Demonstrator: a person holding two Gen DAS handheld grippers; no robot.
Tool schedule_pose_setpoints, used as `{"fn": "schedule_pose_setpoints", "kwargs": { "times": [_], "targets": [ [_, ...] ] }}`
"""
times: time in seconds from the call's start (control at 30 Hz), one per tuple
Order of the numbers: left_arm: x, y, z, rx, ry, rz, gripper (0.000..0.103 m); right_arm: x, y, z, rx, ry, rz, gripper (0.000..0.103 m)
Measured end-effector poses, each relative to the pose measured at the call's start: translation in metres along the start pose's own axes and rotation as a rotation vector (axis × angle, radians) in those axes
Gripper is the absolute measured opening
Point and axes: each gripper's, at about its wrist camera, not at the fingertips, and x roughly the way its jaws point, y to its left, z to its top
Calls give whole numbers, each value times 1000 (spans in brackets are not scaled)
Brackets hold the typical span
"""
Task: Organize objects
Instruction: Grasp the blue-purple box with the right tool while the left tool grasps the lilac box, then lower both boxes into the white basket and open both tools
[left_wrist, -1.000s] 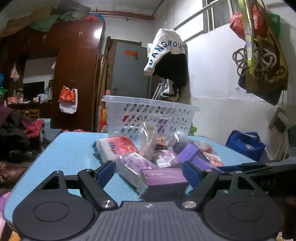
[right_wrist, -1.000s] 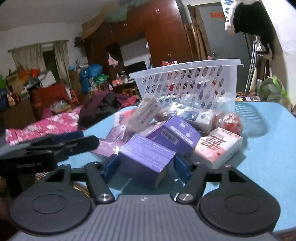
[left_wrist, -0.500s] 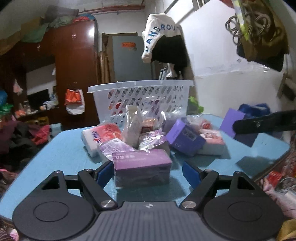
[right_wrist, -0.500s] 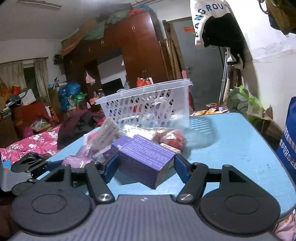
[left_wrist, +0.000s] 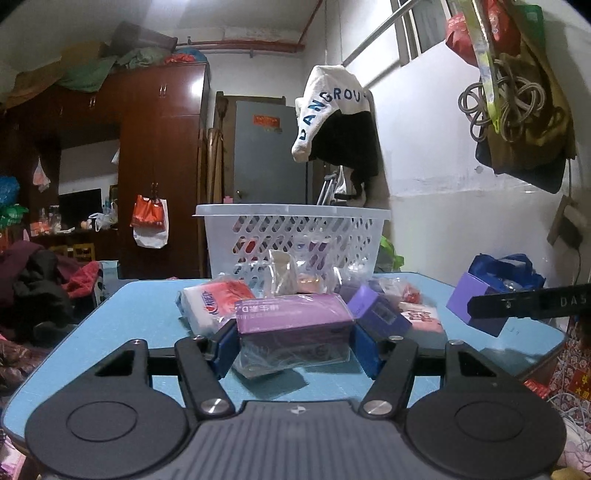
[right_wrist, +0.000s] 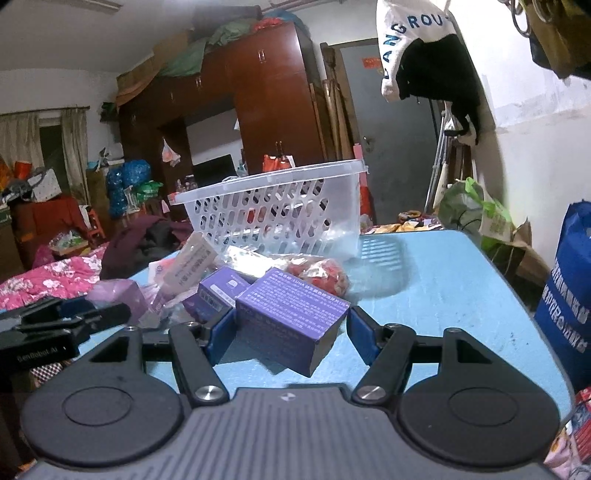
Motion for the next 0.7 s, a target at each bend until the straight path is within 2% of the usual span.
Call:
{"fn": "schedule_pose_setpoints", "kwargs": {
  "times": [0.27,0.4,0.47,0.57,0.67,0.7],
  "targets": [
    [2,8,1,-32,-14,-3,67,1,-4,1,1,-3,1,69],
    [7,22,23,-78,-49,-15,67,1,-1,22,-33,-43,1,69],
    [18,31,48,-82,-77,-44,67,6,5,45,-81,-83,-2,69],
    [45,41,105,-78,-102,-75,67,27,16,92,-151,-128,30,69],
    [93,50,165,-93,-72,-94,68,63,20,145,-195,-155,64,70],
    [114,52,179,-89,-38,-91,68,83,20,162,-200,-122,70,70]
  ]
}}
